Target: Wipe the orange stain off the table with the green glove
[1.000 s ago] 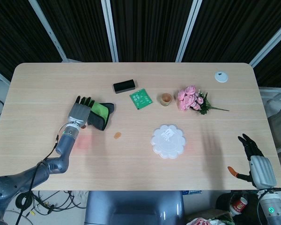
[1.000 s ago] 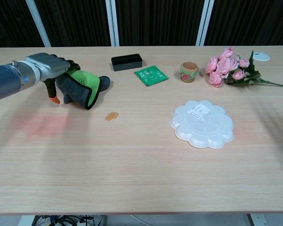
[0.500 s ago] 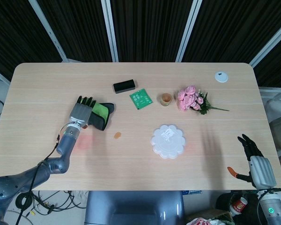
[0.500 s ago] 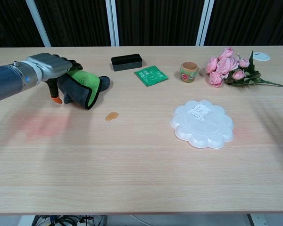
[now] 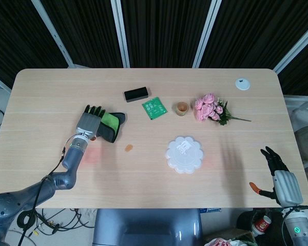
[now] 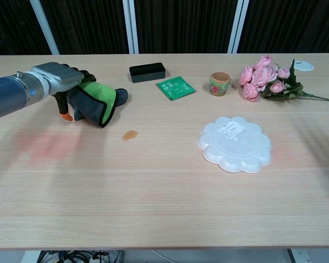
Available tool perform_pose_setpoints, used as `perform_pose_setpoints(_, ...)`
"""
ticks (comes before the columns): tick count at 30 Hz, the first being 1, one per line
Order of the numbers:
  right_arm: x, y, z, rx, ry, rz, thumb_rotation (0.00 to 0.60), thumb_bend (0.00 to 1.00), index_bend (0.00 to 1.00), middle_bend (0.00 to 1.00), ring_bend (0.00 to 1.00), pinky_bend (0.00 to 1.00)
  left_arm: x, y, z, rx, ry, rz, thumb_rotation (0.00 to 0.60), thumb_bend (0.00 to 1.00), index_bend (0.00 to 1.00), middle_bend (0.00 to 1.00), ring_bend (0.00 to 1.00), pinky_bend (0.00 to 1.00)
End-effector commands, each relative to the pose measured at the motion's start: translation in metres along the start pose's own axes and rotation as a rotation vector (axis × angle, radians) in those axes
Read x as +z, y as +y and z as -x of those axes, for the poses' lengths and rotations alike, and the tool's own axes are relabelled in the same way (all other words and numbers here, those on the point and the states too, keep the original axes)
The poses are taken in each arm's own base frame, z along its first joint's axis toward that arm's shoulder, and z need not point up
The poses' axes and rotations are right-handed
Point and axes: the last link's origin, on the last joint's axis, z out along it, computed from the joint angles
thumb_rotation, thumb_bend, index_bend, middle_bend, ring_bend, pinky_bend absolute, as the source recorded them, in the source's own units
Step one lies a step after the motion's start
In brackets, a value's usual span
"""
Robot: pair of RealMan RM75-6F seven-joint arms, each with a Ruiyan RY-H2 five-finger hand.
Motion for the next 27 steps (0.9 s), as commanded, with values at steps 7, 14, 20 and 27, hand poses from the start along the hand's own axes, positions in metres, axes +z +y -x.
perform_pose_setpoints(7, 0.0, 0.0, 0.0, 0.001, 0.001, 0.0, 0.6, 0.12, 0.0, 0.0, 0.0, 0.18, 0.001, 0.002, -0.001, 0.007, -0.001, 0.004, 0.6, 0.01, 0.0, 0.0, 0.0, 0.06)
perform_pose_setpoints(14, 0.0, 0.0, 0.0, 0.001, 0.001, 0.002, 0.6, 0.13, 0.0, 0.0, 0.0, 0.18, 0.005, 0.006, 0.0, 0.009, -0.008, 0.005, 0.6, 0.08, 0.0, 0.0, 0.0, 0.1)
perform_pose_setpoints(20, 0.001, 0.0, -0.001, 0.005, 0.001, 0.005, 0.6, 0.13, 0.0, 0.0, 0.0, 0.18, 0.008, 0.012, -0.001, 0.032, 0.022, -0.007, 0.6, 0.4, 0.46, 0.5, 0.46, 0.59)
perform_pose_setpoints(27, 0.001, 0.001, -0.001, 0.006, 0.0, 0.006, 0.6, 0.13, 0.0, 0.0, 0.0, 0.18, 0.005, 0.017, -0.001, 0.07, 0.105, -0.007, 0.6, 0.49, 0.67, 0.71, 0.65, 0.73)
